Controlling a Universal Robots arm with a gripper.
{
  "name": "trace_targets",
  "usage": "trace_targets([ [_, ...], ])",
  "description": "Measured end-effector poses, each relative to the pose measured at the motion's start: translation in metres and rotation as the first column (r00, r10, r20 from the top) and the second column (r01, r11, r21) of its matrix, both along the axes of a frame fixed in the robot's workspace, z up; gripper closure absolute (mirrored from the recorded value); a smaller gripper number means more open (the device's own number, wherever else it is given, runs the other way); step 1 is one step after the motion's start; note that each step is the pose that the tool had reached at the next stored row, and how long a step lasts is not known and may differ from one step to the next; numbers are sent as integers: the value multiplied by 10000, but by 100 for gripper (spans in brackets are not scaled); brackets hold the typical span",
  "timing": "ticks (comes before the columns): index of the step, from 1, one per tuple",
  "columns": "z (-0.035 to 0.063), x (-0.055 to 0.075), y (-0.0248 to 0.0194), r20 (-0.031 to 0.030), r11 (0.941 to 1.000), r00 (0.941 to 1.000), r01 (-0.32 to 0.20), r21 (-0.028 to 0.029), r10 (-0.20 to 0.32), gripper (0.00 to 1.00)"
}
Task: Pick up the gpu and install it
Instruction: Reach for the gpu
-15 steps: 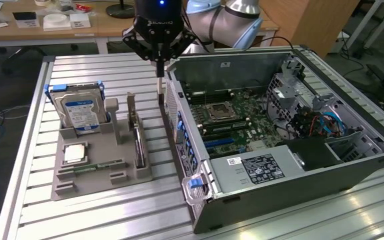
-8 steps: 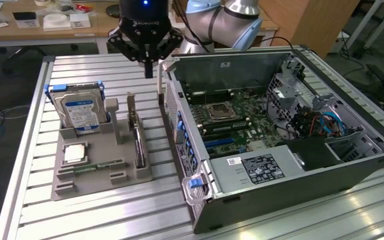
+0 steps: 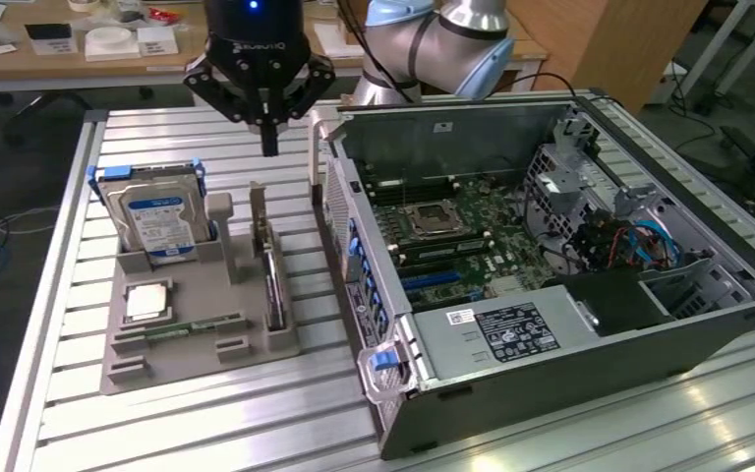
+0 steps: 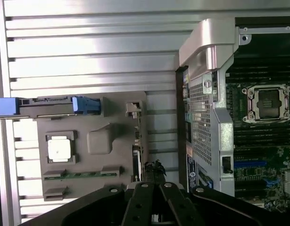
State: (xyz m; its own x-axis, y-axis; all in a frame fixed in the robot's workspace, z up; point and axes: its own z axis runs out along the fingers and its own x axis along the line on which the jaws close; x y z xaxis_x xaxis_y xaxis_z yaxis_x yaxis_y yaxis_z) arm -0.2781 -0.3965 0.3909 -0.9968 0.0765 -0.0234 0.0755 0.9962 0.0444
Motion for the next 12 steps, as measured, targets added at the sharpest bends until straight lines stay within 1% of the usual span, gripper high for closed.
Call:
trace_targets([
  [5,-1,-80,0,0,10000,10000,-1,0,1,89],
  [12,-1,-86,-2,-1,10000,10000,0,0,0,89],
])
